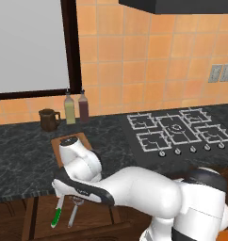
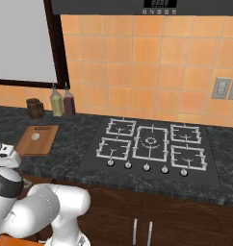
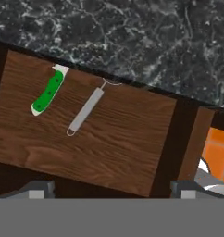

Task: Place the appropriate cutting tool for cutting the garlic skin on the cutting board.

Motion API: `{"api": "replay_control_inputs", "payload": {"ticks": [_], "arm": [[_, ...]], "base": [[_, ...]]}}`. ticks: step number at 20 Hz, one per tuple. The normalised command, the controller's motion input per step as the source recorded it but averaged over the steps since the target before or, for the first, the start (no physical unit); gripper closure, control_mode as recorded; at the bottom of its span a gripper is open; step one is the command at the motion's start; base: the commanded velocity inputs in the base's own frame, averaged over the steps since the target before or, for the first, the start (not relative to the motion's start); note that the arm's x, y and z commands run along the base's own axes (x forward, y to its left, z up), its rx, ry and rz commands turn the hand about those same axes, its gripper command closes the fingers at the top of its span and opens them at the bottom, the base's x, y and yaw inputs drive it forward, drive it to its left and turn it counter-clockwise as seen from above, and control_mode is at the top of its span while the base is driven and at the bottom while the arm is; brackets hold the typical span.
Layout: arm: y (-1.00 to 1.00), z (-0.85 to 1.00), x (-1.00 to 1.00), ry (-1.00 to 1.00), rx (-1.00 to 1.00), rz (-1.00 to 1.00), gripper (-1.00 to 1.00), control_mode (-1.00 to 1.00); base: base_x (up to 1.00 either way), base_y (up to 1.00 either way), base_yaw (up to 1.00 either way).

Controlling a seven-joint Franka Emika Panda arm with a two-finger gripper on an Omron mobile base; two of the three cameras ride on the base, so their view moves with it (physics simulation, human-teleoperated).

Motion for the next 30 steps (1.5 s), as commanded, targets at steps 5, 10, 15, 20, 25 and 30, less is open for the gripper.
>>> {"api": "replay_control_inputs", "payload": {"ticks": [5,10,15,20,25,30], "arm": [[0.11,-0.69,-0.36,0.07,0.00,-0.11,-1.00,-1.00],[0.01,-0.69,-0.02,0.07,0.00,-0.09,-1.00,-1.00],[0.04,-0.55,0.00,0.09,0.00,-0.09,-1.00,-1.00],[0.04,-0.50,-0.22,0.11,0.00,-0.08,-1.00,-1.00],[0.00,-0.22,-0.40,0.10,0.00,-0.03,-1.00,-1.00],[0.00,0.00,-0.54,0.22,0.03,-0.06,-1.00,-1.00]], "base": [[0.00,0.00,0.00],[0.00,0.00,0.00],[0.00,0.00,0.00],[0.00,0.00,0.00],[0.00,0.00,0.00],[0.00,0.00,0.00]]}}
